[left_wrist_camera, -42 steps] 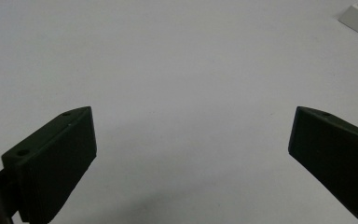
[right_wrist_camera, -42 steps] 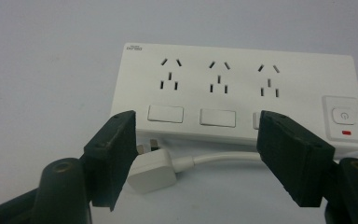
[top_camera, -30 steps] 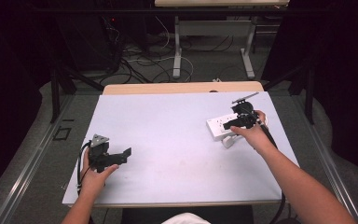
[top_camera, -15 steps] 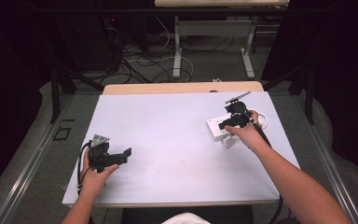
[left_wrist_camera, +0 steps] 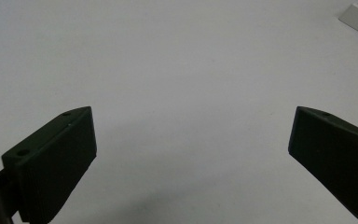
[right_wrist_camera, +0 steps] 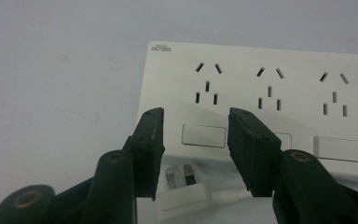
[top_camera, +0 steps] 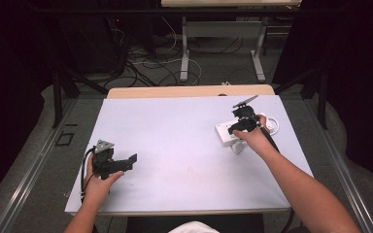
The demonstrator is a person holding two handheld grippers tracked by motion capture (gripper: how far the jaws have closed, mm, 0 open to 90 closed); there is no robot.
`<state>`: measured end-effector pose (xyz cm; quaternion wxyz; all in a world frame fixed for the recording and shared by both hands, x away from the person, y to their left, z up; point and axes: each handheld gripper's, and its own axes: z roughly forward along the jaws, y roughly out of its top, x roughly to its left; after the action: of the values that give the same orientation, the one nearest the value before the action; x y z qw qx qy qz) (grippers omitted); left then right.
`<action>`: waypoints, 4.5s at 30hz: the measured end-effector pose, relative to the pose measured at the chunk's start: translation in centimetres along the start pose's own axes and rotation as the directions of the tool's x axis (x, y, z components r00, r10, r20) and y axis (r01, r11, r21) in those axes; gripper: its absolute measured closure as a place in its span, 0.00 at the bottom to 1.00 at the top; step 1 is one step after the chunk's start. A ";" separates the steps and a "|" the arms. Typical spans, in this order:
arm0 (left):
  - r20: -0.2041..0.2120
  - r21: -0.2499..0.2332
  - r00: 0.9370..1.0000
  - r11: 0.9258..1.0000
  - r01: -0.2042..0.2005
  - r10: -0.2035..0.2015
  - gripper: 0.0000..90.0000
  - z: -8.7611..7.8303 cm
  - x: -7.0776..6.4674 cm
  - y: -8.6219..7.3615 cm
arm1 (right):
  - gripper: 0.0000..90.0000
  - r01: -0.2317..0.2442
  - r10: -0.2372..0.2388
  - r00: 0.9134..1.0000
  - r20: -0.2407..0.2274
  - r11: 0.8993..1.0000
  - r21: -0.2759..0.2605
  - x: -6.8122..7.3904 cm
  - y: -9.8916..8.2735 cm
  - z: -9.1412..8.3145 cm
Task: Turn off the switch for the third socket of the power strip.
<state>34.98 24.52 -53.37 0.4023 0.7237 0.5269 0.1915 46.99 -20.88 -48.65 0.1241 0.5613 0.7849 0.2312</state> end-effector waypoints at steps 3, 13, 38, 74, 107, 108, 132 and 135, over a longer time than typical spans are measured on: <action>0.000 0.006 1.000 1.000 -0.003 0.003 0.01 0.0 0.0 0.0 | 0.68 0.000 0.000 1.000 -0.003 1.000 0.025 0.0 0.1 0.4; 0.000 0.006 1.000 1.000 -0.002 0.002 0.01 0.1 0.0 0.0 | 0.79 0.002 -0.001 1.000 -0.002 0.999 0.047 0.0 0.3 1.5; -0.006 0.010 1.000 1.000 0.003 -0.002 0.01 0.1 0.1 0.0 | 0.98 0.033 -0.033 0.999 -0.002 0.996 0.079 0.5 0.3 2.6; -0.006 0.011 1.000 1.000 0.002 -0.002 0.01 0.0 0.1 0.0 | 1.00 0.070 -0.071 0.997 0.010 0.994 0.079 0.9 0.1 2.9; -0.009 0.009 1.000 1.000 0.016 -0.016 0.01 0.4 0.0 0.1 | 0.89 0.011 -0.011 0.999 -0.034 1.000 0.002 0.0 0.4 1.7; -0.010 0.010 1.000 1.000 0.016 -0.016 0.01 0.3 0.0 0.1 | 0.88 0.007 -0.007 0.999 -0.038 1.000 -0.001 0.0 0.4 1.6; -0.012 -0.001 1.000 1.000 0.022 -0.022 0.01 0.2 0.2 -0.1 | 0.49 -0.008 0.004 0.999 -0.046 0.996 -0.087 -0.6 0.5 0.3; -0.013 0.001 1.000 1.000 0.017 -0.017 0.01 0.2 0.2 -0.1 | 0.46 -0.022 0.016 0.998 -0.053 0.995 -0.100 -0.8 0.4 -0.1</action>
<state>35.16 24.64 -53.56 0.3999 0.7183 0.5358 0.1925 47.57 -21.56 -48.36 0.1292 0.5556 0.7699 0.2861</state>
